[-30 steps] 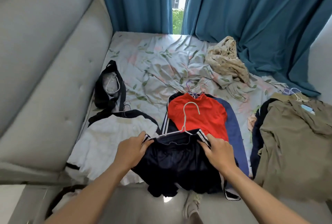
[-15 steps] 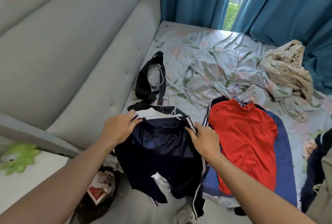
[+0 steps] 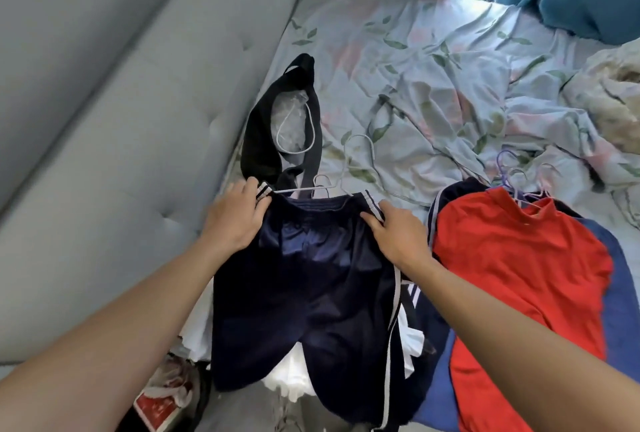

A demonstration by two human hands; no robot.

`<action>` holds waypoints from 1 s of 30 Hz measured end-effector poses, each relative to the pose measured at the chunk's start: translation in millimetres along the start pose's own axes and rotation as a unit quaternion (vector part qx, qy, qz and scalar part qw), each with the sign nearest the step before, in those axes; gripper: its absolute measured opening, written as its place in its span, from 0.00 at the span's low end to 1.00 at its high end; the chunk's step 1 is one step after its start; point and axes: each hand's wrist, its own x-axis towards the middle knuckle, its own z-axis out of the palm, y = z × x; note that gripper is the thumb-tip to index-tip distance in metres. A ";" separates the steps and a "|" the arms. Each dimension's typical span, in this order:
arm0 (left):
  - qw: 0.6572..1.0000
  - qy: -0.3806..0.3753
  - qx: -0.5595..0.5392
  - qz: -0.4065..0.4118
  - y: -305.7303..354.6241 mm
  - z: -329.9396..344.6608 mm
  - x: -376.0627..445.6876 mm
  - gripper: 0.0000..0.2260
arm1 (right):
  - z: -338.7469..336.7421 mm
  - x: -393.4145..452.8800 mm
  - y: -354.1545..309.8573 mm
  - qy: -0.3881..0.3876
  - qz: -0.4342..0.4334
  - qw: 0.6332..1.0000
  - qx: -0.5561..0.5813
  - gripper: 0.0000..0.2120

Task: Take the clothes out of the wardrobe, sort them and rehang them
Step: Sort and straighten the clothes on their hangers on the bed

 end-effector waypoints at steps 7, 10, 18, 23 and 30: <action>0.995 -0.061 0.077 0.008 -32.2 86.2 23.7 0.15 | 86.0 42.1 35.7 -0.053 0.039 0.998 0.004 0.12; 0.993 -0.071 0.095 0.022 -28.9 91.7 22.5 0.19 | 99.0 38.9 45.5 -0.067 0.050 0.996 -0.023 0.22; 0.993 -0.064 0.039 0.086 22.1 88.6 28.6 0.22 | 73.1 28.4 70.1 -0.042 0.045 0.997 -0.039 0.23; 0.989 -0.071 -0.001 0.130 72.4 104.8 43.7 0.20 | 57.9 18.8 116.0 0.001 0.054 0.998 -0.022 0.21; 0.980 -0.110 -0.025 0.162 189.5 152.7 45.7 0.26 | 5.2 3.4 228.3 0.043 0.015 0.997 -0.058 0.27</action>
